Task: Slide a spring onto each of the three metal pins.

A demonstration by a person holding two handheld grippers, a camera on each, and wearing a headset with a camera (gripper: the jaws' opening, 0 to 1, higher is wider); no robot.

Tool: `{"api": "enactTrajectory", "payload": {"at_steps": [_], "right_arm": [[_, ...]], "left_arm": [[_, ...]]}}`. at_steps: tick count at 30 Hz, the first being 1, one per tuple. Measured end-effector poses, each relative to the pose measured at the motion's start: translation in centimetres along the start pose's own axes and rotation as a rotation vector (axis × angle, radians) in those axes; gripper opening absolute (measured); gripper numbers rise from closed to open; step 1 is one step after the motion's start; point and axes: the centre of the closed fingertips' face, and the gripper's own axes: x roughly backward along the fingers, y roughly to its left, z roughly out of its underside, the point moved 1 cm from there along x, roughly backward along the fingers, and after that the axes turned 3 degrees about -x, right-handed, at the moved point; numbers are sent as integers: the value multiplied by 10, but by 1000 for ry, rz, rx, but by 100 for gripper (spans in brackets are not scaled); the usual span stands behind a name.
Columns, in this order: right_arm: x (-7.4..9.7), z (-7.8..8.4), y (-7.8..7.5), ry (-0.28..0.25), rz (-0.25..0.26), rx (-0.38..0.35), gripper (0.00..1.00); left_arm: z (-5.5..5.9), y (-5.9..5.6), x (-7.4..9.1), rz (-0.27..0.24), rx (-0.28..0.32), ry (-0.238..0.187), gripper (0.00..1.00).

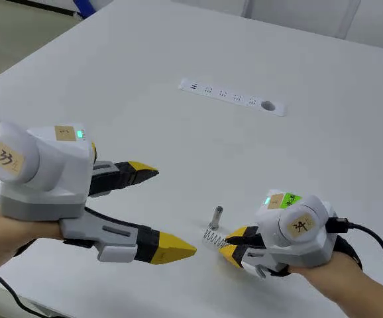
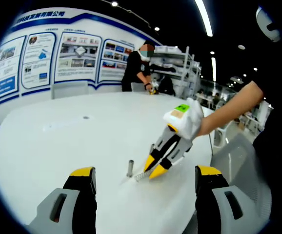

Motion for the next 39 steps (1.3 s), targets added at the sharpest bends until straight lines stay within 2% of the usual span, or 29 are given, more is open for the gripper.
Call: {"api": "enactTrajectory", "payload": {"at_steps": [5,10,18,23,27,34,39], "right_arm": [[22,-16,4,-35,-18,45,11],[47,-32,10,-60,-42,84,11],[77,-57,29,-83,-80,208,11],[83,-61,42,-67,-106,286,11],[87,-65,45,-73,-114,290,11],[95,-67,55,-74,-129,354,11],[97,-64,59,-63,-133,376,11]], "left_arm": [[0,-6,-3,9,-23,9,80],[-7,-10,-9,17,-34,-12,74],[-16,-27,-23,73,-95,-7,64],[-19,-37,-27,106,-120,-7,55],[-17,-41,-28,121,-129,1,49],[-17,-52,-28,151,-135,3,39],[-13,-61,-28,182,-169,31,23]]}}
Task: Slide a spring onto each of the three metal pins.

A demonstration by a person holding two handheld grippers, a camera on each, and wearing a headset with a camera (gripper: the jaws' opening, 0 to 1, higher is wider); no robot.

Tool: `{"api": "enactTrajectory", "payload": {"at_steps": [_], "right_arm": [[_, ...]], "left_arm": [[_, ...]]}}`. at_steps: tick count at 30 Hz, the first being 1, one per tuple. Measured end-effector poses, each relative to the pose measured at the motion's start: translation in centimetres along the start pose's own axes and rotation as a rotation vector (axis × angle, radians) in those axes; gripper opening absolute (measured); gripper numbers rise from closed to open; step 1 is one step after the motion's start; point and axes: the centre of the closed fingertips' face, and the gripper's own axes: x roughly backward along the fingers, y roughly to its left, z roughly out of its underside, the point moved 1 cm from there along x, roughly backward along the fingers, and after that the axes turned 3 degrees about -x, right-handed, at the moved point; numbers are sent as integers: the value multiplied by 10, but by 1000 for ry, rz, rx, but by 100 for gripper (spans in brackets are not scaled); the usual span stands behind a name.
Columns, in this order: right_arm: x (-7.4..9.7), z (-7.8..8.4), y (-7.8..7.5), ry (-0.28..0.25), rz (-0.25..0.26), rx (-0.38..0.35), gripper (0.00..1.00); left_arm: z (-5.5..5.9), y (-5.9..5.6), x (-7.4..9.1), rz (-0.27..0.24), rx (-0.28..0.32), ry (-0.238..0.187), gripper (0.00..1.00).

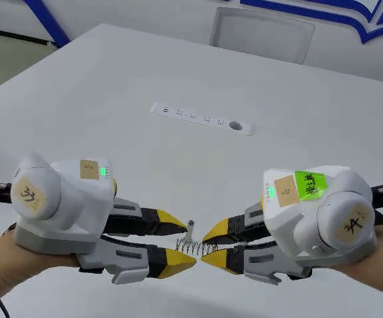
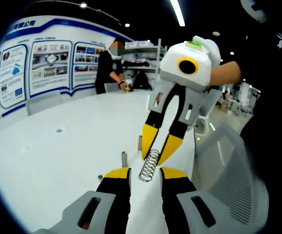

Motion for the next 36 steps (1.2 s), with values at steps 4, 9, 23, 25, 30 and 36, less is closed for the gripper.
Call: {"api": "enactTrajectory", "payload": {"at_steps": [4,9,23,25,30,36], "right_arm": [[2,-1,2,-5,2,14,11],[3,-2,3,-7,4,19,11],[3,-5,2,-3,-11,63,11],[3,-5,2,-5,-13,77,11],[6,-8,3,-41,-33,30,12],[8,-5,1,-65,-47,-19,15]], "left_arm": [[1,-3,-1,8,8,5,21],[2,-3,-2,8,-3,21,15],[1,-5,-1,3,-111,44,10],[1,-5,-1,9,-116,48,10],[3,-7,0,27,-139,69,10],[2,-8,2,38,-152,69,10]]}}
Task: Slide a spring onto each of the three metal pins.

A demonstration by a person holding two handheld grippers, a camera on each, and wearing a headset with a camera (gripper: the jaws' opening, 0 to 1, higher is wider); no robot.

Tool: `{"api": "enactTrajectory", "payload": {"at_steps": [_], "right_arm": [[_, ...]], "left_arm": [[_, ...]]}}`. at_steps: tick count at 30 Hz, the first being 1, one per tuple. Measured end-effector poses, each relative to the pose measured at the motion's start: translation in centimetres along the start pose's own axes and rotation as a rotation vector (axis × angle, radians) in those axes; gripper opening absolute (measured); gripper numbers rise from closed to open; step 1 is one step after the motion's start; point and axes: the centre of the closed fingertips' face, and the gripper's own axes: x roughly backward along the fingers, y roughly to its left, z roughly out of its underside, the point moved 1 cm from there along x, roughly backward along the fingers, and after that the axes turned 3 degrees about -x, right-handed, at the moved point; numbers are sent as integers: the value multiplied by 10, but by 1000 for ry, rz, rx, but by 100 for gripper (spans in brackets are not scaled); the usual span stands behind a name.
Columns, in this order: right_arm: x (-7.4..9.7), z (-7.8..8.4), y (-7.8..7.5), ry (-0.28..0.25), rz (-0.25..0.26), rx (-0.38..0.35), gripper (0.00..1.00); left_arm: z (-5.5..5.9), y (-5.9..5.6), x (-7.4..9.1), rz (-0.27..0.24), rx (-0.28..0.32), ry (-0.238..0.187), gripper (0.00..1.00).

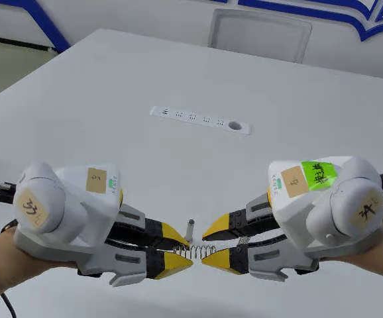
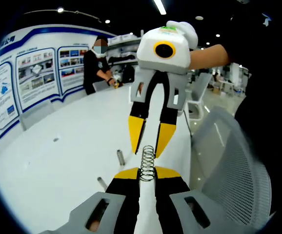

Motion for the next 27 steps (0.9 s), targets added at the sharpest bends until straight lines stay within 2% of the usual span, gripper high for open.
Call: {"api": "enactTrajectory", "payload": {"at_steps": [6,10,12,18,23,27], "right_arm": [[0,1,-2,-23,-2,-49,15],[1,-3,-1,-59,-25,-88,12],[2,-5,2,-63,-45,-82,12],[3,-9,7,-64,-63,-65,11],[6,-21,11,-102,-85,-68,11],[8,-25,10,-112,-81,-65,11]], "left_arm": [[-6,2,4,-7,2,-24,10],[-8,2,6,-7,1,-36,10],[-8,1,7,-3,-7,-32,10],[-5,-3,7,6,-18,-23,10],[0,-8,4,15,-75,34,10],[-1,-6,4,9,-55,16,10]]}}
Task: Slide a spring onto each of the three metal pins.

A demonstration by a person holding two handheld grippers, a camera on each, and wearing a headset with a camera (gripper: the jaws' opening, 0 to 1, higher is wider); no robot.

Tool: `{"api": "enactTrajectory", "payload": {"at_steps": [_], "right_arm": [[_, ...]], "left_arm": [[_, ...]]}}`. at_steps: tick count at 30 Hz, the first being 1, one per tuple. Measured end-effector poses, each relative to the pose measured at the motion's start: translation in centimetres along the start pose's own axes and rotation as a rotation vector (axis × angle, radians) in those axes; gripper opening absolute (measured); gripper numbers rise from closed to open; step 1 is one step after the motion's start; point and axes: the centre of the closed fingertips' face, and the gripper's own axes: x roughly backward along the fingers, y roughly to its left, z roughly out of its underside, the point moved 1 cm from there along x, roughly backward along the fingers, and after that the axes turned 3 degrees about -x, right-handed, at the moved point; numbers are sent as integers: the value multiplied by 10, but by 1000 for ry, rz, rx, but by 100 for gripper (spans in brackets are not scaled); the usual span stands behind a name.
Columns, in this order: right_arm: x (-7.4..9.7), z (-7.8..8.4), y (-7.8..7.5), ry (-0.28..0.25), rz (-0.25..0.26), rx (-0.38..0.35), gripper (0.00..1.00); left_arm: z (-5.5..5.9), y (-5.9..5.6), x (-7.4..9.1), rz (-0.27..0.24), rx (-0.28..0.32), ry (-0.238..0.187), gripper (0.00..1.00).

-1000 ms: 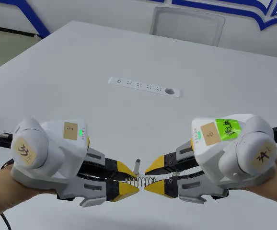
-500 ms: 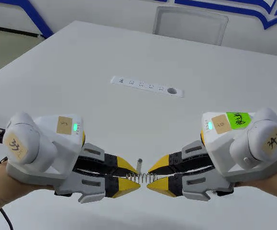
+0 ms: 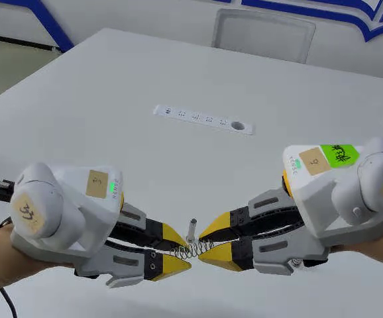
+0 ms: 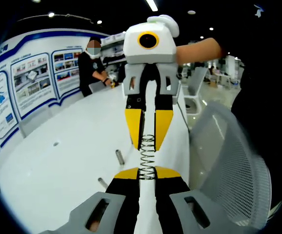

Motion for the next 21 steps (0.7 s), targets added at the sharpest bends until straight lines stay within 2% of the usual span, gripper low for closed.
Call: {"api": "enactTrajectory", "payload": {"at_steps": [5,10,12,13,15,21], "right_arm": [[1,-6,-2,-28,6,-25,11],[-1,-11,1,-36,-8,-16,11],[-2,-16,3,-58,-16,-23,11],[-3,-23,6,-99,-30,-50,11],[-4,-25,3,-91,-16,-22,11],[-8,-30,2,-101,-13,-25,11]], "left_arm": [[-2,3,3,-12,8,-15,10],[-2,1,4,-4,10,-14,10],[0,2,3,-7,5,-4,10],[0,3,2,-11,2,-1,10],[-1,2,1,-5,3,-5,10],[-1,3,0,-7,4,-5,10]]}}
